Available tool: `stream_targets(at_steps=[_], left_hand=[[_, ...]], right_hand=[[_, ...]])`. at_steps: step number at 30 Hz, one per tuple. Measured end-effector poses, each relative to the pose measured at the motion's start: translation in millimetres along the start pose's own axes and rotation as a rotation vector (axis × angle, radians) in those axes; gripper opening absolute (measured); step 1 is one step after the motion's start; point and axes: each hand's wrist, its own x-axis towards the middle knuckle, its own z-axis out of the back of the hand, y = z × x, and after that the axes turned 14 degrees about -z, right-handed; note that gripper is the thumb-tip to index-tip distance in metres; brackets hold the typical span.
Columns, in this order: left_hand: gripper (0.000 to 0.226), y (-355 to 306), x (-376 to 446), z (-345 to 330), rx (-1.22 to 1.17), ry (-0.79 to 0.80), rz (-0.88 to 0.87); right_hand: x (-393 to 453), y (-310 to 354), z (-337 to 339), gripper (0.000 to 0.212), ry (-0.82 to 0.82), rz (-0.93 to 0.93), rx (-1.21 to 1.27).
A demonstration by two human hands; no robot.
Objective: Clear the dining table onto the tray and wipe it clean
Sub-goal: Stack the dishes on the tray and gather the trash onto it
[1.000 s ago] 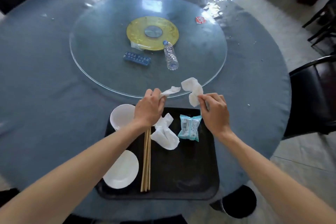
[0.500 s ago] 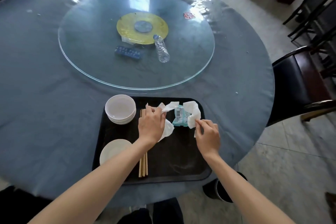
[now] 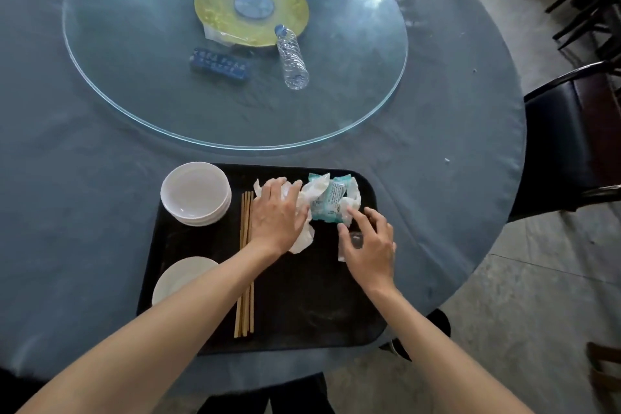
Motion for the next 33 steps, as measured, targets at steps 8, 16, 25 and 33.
stream_targets(at_steps=[8, 16, 25, 33], left_hand=[[0.072, 41, 83, 70, -0.008, -0.063, 0.019], [0.07, 152, 167, 138, 0.027, -0.075, 0.242], [0.064, 293, 277, 139, -0.209, -0.092, 0.292], [0.041, 341, 339, 99, -0.243, -0.117, 0.171]], right_hand=[[108, 82, 20, 0.038, -0.049, 0.217, 0.069], [218, 222, -21, 0.044, 0.169, 0.383, 0.092], [324, 356, -125, 0.049, 0.424, 0.335, 0.005], [386, 382, -198, 0.041, 0.31, 0.402, 0.001]])
